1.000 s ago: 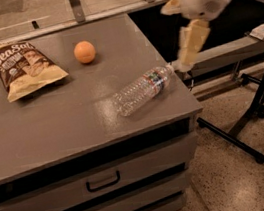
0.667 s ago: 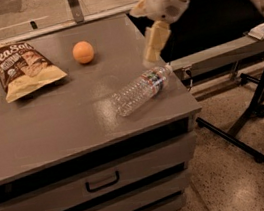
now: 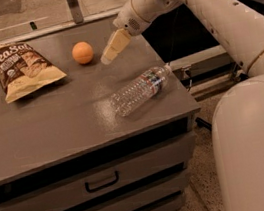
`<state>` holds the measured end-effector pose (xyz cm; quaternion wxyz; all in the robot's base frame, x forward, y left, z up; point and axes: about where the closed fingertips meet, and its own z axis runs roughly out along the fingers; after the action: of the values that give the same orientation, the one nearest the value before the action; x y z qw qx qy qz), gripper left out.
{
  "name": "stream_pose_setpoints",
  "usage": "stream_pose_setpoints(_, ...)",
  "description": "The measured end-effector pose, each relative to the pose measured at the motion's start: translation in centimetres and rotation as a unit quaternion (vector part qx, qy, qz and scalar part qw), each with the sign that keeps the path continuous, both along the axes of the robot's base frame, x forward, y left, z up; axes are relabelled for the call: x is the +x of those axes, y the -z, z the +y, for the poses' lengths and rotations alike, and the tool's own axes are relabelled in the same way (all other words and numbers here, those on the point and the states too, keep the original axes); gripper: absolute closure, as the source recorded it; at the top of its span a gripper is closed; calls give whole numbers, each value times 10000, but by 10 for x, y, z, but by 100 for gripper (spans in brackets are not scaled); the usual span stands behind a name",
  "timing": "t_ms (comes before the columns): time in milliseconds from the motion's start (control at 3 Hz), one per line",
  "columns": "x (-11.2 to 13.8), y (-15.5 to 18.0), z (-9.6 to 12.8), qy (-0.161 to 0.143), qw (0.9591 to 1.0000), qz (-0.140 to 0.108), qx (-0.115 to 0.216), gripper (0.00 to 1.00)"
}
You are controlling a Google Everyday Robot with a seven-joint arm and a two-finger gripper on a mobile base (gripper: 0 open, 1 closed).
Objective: Move orange near water bottle
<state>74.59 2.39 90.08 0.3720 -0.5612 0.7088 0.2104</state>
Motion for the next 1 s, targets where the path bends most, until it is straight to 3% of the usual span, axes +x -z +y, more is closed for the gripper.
stream_pose_setpoints(667,2,-1,8,-55,9998,-113,141,0)
stream_pose_setpoints(1000,18,-6,45,-221,9977,-442,467,0)
